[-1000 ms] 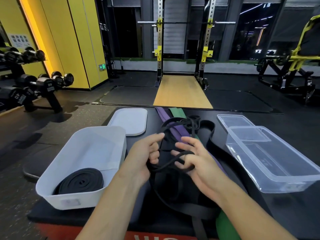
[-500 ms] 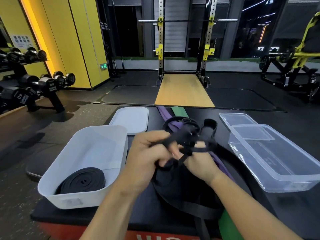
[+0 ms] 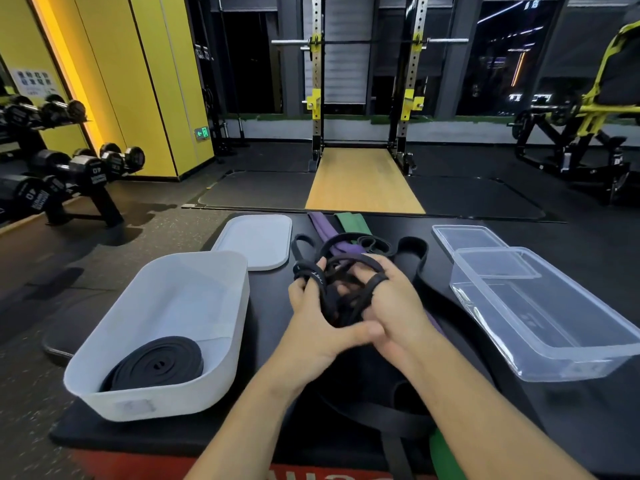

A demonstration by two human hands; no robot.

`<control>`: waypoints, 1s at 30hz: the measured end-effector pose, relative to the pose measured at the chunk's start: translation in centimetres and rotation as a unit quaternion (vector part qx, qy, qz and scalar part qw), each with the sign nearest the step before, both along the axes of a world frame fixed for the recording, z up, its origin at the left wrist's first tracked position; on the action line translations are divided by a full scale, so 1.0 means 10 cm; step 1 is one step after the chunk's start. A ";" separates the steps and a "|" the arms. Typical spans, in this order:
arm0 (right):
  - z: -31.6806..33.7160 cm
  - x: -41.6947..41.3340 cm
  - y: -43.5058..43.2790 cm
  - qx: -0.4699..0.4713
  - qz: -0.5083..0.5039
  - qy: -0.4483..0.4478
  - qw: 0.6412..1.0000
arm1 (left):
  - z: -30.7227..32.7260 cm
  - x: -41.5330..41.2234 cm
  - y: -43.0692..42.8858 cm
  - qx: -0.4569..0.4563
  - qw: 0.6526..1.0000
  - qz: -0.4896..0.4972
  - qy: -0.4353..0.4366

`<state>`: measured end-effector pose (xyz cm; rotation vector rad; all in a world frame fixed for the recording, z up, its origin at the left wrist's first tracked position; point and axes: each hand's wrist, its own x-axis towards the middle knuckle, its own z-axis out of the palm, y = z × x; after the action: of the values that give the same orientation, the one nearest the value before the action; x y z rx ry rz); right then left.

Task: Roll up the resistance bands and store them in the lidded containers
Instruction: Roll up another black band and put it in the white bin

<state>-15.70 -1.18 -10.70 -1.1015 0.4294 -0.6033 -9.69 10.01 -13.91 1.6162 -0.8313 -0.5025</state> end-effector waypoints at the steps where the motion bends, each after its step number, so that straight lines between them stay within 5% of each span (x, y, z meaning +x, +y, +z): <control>1: 0.01 -0.02 -0.02 -0.030 0.009 0.012 0.999 | -0.02 0.02 0.02 0.014 0.999 -0.017 -0.029; 5: 0.13 -0.08 0.01 -0.140 0.123 0.086 0.979 | -0.01 0.04 0.01 0.004 0.998 -0.007 -0.062; 14: 0.19 -0.08 -0.21 -0.200 0.219 0.107 0.949 | 0.03 0.07 -0.10 -0.039 0.984 0.170 0.031; 18: 0.08 -0.04 -0.30 -0.173 0.099 0.150 0.968 | 0.03 0.15 -0.10 -0.088 0.960 0.235 0.127; 21: -0.18 0.04 -0.27 -0.333 0.085 0.246 0.906 | 0.07 0.14 -0.09 -0.144 0.947 0.236 0.165; 25: -0.45 0.19 -0.03 -0.559 0.137 0.242 0.781 | 0.12 0.16 -0.06 -0.215 0.930 0.268 0.134; 30: -0.57 0.33 -0.01 -0.568 0.200 0.246 0.759 | 0.24 0.16 0.02 -0.263 0.904 0.308 0.134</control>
<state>-12.39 -1.25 -16.39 -2.4894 0.2219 -0.1120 -8.10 10.26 -11.56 1.1751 -0.1849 -0.0276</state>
